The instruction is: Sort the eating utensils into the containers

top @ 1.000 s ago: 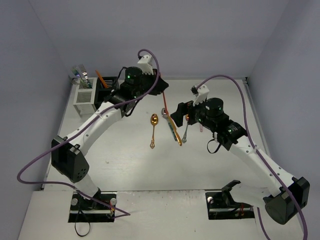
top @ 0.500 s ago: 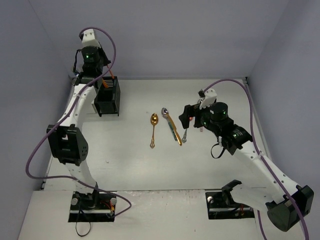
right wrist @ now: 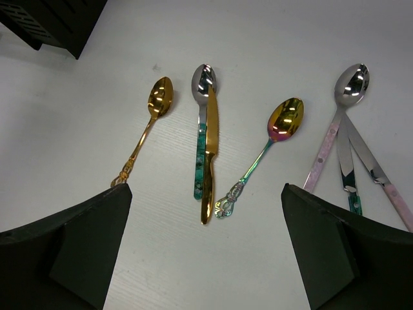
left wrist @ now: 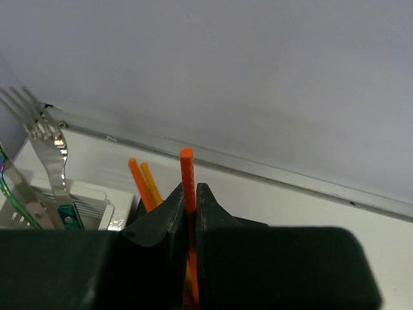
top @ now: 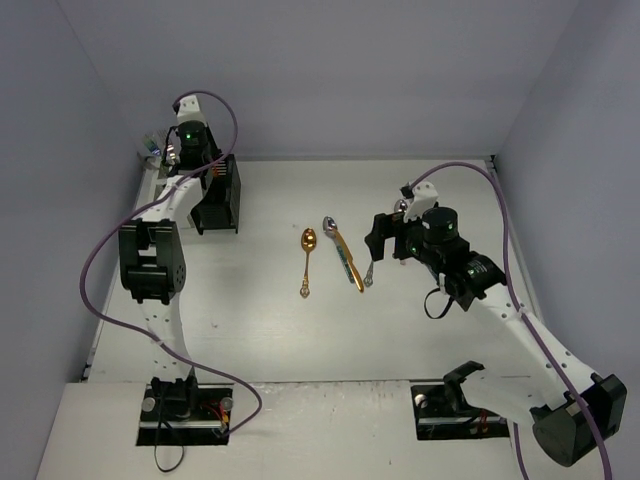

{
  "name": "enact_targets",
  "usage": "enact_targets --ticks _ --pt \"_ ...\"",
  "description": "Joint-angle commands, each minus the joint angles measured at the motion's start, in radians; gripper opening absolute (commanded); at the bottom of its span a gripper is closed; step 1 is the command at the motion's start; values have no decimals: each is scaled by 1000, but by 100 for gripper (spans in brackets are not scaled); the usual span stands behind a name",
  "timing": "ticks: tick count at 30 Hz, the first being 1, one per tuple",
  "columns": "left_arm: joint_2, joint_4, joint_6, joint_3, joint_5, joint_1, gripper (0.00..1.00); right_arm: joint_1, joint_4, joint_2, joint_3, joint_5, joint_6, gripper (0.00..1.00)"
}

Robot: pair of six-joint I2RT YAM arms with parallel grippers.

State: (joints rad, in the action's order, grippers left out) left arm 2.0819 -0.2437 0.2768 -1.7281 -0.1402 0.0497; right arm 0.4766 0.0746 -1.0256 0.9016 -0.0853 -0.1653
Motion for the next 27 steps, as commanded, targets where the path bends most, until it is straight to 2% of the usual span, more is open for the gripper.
enact_targets --ticks 1,2,7,10,13,16,21,27 --pt "-65 -169 16 25 -10 -16 1 -9 -39 1 3 -4 18 100" --pt "-68 -169 16 25 -10 -16 1 -9 -39 1 3 -5 18 100" --pt "-118 -164 30 86 26 -16 44 -9 -39 -7 2 -23 14 100" --pt "-169 -163 48 128 43 -14 59 -10 -35 -4 2 -28 12 100" --pt "-247 -121 81 164 80 -13 68 -12 -29 5 6 -22 12 100" --pt "-317 9 105 153 138 -1 74 -13 -21 19 9 -18 13 100" --pt "-455 230 119 179 259 63 75 -20 2 45 8 -13 17 100" --pt "-518 442 10 207 499 206 75 -26 30 90 -3 -19 27 100"
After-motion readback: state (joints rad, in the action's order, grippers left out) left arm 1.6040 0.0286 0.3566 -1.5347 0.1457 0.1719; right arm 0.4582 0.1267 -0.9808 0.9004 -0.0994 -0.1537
